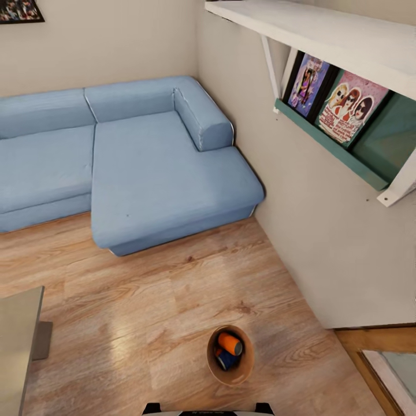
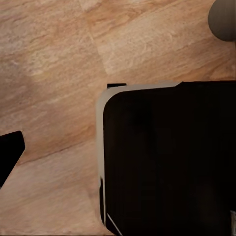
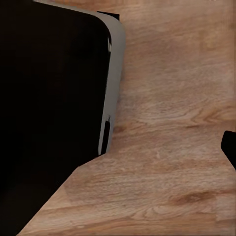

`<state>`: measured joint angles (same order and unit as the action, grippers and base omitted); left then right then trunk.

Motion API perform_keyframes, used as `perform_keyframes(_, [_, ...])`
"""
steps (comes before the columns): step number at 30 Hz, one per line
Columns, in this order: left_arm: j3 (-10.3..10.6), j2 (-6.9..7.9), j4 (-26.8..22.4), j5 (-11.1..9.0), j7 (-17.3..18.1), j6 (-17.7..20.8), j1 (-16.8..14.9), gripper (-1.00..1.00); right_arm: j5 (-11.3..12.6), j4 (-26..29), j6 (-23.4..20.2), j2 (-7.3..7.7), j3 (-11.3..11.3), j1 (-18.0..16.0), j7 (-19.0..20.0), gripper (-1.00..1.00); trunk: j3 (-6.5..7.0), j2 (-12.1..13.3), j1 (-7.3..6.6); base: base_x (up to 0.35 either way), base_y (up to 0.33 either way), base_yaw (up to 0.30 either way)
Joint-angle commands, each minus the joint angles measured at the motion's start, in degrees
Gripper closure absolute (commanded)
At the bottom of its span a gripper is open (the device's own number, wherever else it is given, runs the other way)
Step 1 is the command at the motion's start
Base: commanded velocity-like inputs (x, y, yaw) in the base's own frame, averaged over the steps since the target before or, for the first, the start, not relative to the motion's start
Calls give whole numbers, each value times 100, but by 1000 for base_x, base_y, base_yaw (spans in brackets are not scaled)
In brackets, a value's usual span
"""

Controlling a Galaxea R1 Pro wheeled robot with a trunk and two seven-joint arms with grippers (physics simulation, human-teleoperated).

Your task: Put the three can of soda from the living room inside the tash can in the kitchen.

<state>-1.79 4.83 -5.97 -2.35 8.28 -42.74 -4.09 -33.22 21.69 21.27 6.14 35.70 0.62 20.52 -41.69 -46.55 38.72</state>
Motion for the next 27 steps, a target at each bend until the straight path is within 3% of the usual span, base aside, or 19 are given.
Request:
perform_keyframes(1, [-3,0,83,-2,-1,1,26,-100,12,-51,0,0,6,0,-5,-100,28,42,-22,0,0,0])
perform_keyframes(9, [2,0,364,-4,-10,32,68,-100,37,-164,-1,1,15,0,-368,-100,243,362,-198,0,0,0])
perform_keyframes(15, [2,0,364,-4,-10,32,68,-100,37,-164,-1,1,15,0,-368,-100,403,603,-330,0,0,0])
perform_keyframes(27, [4,-31,466,0,-112,55,70,-100,48,-182,-17,-21,26,0,-608,-100,431,603,-330,0,0,0])
